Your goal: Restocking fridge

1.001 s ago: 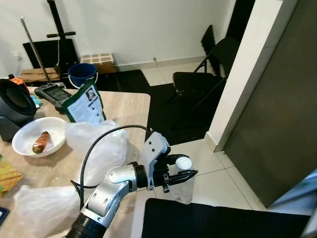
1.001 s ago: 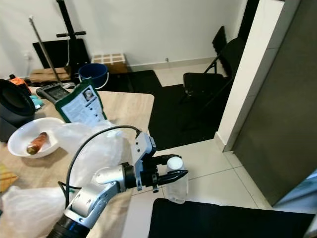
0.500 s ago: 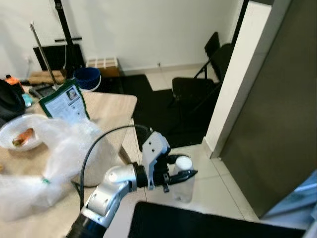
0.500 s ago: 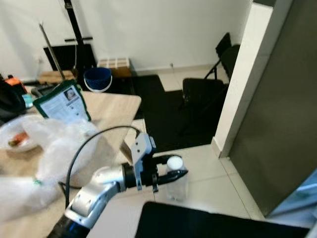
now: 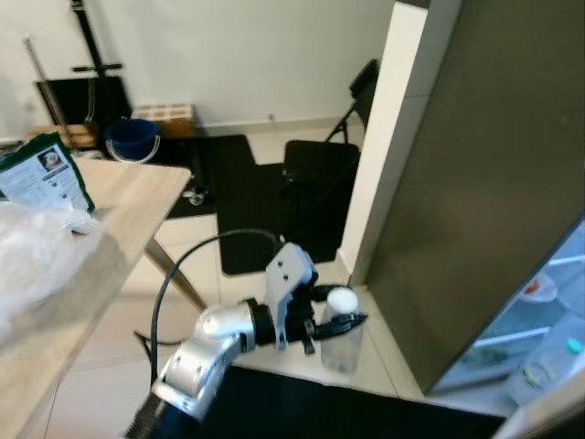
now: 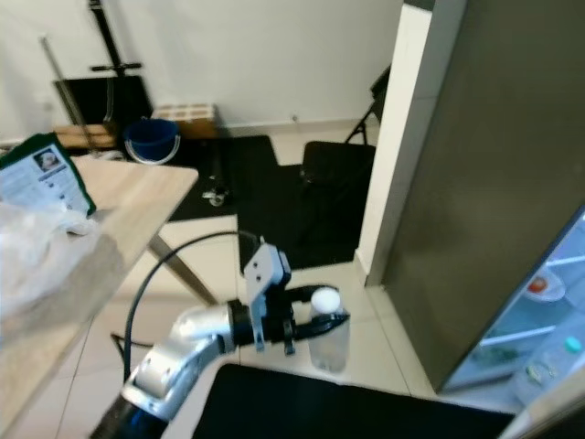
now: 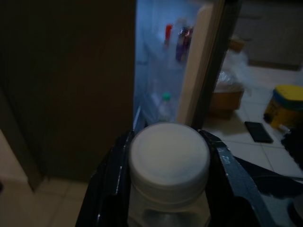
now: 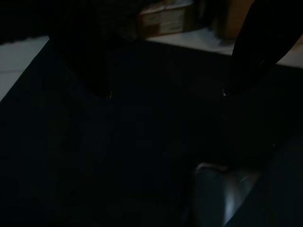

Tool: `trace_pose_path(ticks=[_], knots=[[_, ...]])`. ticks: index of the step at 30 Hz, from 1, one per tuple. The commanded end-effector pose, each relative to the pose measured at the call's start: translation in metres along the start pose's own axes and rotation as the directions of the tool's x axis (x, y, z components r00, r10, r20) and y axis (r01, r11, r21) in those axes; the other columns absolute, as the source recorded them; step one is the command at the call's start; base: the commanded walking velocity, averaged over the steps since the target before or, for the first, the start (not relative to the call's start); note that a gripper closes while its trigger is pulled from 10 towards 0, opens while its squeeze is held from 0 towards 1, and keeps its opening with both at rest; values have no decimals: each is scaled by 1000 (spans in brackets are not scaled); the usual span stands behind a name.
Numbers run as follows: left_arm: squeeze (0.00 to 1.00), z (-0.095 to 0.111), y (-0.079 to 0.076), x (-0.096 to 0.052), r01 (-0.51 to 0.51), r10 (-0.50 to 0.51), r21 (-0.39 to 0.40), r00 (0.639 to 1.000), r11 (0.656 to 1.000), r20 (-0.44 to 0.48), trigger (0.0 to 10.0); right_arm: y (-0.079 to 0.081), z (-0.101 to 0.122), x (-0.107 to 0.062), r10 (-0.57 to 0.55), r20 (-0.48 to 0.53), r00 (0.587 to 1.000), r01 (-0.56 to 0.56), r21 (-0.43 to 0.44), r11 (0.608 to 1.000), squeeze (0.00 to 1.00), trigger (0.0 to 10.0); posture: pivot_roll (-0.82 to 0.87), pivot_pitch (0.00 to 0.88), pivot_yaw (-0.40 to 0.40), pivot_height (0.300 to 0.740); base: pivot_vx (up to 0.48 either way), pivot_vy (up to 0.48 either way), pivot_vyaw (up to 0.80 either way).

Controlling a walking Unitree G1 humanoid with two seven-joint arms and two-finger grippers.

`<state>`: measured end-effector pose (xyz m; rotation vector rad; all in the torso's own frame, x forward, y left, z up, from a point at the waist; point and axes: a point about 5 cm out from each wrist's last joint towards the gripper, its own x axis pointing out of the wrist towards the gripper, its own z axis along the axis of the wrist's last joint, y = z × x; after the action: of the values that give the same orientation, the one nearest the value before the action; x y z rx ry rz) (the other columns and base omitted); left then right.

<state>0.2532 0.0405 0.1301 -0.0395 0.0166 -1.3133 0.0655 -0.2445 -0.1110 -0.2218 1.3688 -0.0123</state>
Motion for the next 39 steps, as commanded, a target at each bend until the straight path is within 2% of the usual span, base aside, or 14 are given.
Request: trace_pose_path(ticks=[1,13,20,24,25,32,34,37,38,39], knots=[[0,9,1,3,3,-4,42,1000,999,27,10000,5,-5,0,11,-15,1000,-11,7,1000,0,10000,39,0,6,740,0,0,0],[0,5,7,2,-30,29,51,999,998,22,10000,3,-5,0,8,-15,1000,-8,0,1000,0,10000,37,0,3,740,0,0,-722],[0,-9,20,-4,-142,143,63,990,988,-13,10000,3,-4,0,5,-15,1000,-5,-1,1000,0,10000,34,0,4,740,0,0,-788],[0,-21,32,-12,-251,255,75,966,965,-44,10000,2,-5,0,4,-15,1000,-4,1,1000,0,10000,33,0,3,740,0,0,-788],[0,-21,32,-12,-251,255,75,966,965,-44,10000,2,-5,0,4,-15,1000,-4,1,1000,0,10000,33,0,3,740,0,0,-788],[0,-50,48,-33,-452,460,95,881,887,-109,10000,2,-4,0,4,-12,1000,-4,0,1000,0,10000,35,0,2,740,0,0,-788],[0,-53,49,-35,-471,479,92,870,877,-115,10000,1,-3,0,4,-11,1000,-4,0,1000,0,10000,35,0,2,740,0,0,-788],[0,-76,49,-48,-544,545,58,822,837,-167,10000,1,-2,0,3,-6,1000,-3,-1,1000,0,10000,35,0,2,740,0,0,-788],[0,-76,49,-48,-544,545,58,822,837,-167,10000,1,-2,0,3,-6,1000,-3,-1,1000,0,10000,35,0,2,740,0,0,-788],[0,-86,47,-54,-572,569,45,799,819,-196,10000,1,-1,0,2,-4,1000,-2,-1,1000,0,10000,39,0,0,740,0,0,-788]])
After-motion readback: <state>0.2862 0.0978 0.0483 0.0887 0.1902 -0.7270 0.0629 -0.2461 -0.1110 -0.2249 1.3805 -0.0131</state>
